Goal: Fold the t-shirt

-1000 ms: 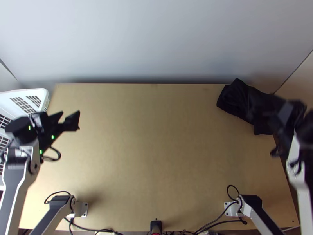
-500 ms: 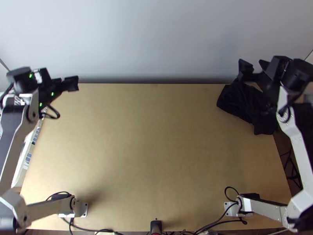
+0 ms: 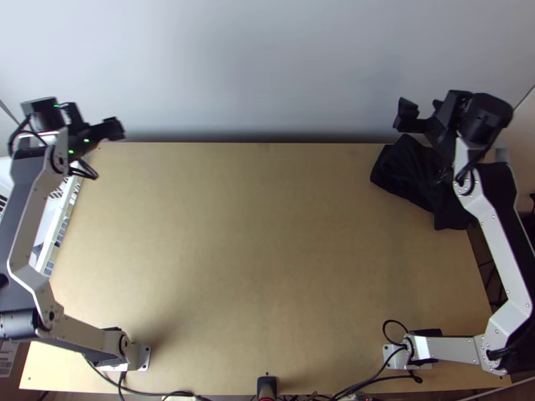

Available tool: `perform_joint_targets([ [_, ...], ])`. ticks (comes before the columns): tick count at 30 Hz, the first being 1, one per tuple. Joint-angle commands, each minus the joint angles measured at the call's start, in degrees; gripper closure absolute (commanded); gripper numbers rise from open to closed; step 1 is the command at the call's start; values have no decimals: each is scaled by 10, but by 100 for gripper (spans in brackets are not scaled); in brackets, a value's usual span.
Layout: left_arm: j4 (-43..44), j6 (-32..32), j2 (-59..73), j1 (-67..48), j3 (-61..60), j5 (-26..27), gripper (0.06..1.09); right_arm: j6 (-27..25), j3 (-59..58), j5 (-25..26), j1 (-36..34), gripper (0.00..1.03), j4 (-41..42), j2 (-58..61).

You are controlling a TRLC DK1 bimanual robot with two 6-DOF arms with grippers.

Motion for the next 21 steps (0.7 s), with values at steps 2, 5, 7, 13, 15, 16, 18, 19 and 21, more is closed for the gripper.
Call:
perform_joint_targets([
  [2,2,19,75,122,30,-5,11,-2,-8,27,31,4,-4,20],
  [5,1,38,110,177,52,-3,11,-6,-10,34,45,4,-9,27],
  [7,1,42,136,212,71,-2,11,-9,-14,36,51,4,-14,30],
  [13,3,66,220,274,106,-3,11,-13,-55,43,67,4,-24,28],
  [15,3,68,255,296,131,-3,11,-15,-78,43,68,4,-24,21],
  [16,2,68,275,310,146,-3,11,-15,-89,44,67,4,-24,16],
  [18,-7,68,312,335,180,-3,11,-22,-109,44,68,4,-24,9],
  [19,-10,67,330,347,196,-3,11,-24,-118,45,68,4,-24,5],
  [21,-14,67,358,369,220,-3,11,-30,-137,45,70,4,-24,-5],
])
